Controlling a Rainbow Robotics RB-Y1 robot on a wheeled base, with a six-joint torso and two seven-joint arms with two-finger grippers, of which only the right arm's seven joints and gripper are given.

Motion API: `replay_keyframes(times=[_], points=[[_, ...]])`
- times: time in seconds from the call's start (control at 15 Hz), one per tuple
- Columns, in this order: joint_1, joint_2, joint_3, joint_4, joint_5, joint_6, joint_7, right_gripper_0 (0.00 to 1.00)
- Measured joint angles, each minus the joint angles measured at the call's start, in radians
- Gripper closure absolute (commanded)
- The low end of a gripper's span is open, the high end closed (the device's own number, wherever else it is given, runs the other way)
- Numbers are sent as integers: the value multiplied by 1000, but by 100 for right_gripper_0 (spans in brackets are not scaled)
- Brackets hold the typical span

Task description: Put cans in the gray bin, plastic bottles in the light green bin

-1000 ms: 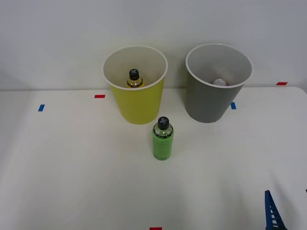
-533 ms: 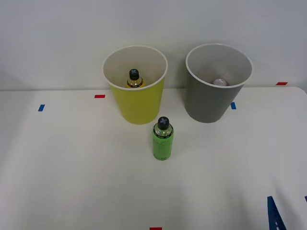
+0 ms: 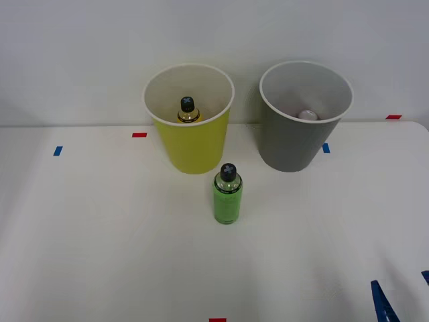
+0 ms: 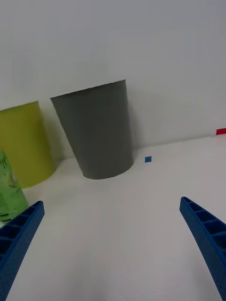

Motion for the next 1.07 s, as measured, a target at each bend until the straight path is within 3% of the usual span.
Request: replay_keyframes(times=[0.27, 0.67, 1.07], points=[[-37, 1, -68, 0, 137, 0, -11, 0], [-52, 21, -127, 0, 216, -39, -140, 0], [-76, 8, -135, -1, 214, -43, -162, 0]])
